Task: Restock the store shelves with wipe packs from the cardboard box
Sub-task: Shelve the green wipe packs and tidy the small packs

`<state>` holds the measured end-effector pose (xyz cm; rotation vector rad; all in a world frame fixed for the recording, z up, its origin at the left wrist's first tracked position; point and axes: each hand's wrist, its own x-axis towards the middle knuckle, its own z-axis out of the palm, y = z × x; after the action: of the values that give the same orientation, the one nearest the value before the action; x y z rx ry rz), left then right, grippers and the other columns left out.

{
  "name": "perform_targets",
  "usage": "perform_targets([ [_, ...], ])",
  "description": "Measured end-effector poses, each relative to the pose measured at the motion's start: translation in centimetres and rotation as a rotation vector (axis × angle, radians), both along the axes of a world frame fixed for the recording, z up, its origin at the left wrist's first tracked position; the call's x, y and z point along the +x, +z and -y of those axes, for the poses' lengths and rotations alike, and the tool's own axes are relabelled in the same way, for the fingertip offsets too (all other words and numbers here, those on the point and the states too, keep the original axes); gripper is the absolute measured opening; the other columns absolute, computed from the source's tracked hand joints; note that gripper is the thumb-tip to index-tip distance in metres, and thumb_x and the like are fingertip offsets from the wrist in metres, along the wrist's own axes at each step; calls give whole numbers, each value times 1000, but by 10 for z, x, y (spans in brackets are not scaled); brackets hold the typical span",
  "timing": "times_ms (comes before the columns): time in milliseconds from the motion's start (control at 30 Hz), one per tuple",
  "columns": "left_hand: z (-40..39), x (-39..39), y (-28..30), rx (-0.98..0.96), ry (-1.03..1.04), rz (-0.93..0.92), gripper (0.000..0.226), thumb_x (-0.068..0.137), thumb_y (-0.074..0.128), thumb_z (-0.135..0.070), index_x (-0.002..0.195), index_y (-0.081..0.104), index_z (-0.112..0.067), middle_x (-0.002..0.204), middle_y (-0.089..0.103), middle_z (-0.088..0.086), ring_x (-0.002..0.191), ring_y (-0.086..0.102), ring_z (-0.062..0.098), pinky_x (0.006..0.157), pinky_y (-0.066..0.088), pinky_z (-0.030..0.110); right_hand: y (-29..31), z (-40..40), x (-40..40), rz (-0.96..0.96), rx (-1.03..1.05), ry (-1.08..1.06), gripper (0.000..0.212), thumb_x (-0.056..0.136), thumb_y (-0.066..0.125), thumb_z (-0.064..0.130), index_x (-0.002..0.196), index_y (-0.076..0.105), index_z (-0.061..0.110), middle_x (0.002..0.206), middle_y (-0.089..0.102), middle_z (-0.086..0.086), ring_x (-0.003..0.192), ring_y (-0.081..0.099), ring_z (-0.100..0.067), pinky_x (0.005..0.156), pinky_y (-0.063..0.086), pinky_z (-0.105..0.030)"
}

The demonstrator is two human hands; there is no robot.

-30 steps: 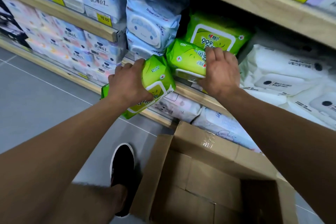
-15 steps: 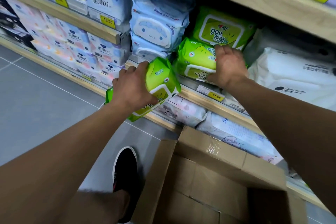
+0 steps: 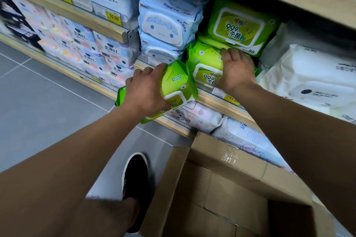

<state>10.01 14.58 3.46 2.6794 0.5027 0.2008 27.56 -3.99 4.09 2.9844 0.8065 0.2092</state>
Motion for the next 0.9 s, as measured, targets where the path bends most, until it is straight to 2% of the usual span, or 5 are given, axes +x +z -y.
perform_targets([
  [233, 19, 10, 36, 149, -67, 100, 109, 50, 83, -43, 144, 29, -30, 127, 51, 10, 116, 43, 37, 92, 36, 46, 21, 45, -55, 227, 24, 225, 79, 70, 76, 34, 137, 43, 9, 141, 43, -13, 136, 30, -38, 116, 20, -49],
  [400, 50, 34, 75, 252, -167, 172, 108, 51, 82, -43, 144, 28, -30, 127, 50, 9, 113, 43, 36, 92, 36, 45, 40, 93, -82, 392, 110, 265, 60, 67, 66, 20, 125, 55, 6, 129, 54, -15, 129, 41, -39, 111, 29, -51],
  [600, 98, 75, 104, 369, -234, 196, 105, 54, 81, -42, 143, 28, -29, 129, 48, 11, 117, 42, 37, 96, 35, 47, 56, 141, -97, 407, 171, 137, 70, 64, 77, 22, 128, 53, 7, 134, 50, -15, 130, 38, -38, 113, 26, -51],
  [767, 128, 119, 114, 453, -227, 173, 84, 59, 78, -40, 134, 43, -28, 127, 55, 13, 117, 46, 36, 97, 34, 46, 50, 160, -94, 365, 154, 44, 82, 61, 81, 25, 134, 47, 11, 141, 43, -13, 135, 31, -37, 114, 22, -51],
  [900, 134, 134, 104, 482, -279, 89, 94, 64, 77, -45, 143, 27, -36, 146, 39, 5, 134, 30, 35, 107, 20, 58, 50, 157, -88, 339, 169, 2, 84, 62, 81, 26, 137, 45, 13, 144, 42, -12, 137, 30, -37, 114, 21, -51],
])
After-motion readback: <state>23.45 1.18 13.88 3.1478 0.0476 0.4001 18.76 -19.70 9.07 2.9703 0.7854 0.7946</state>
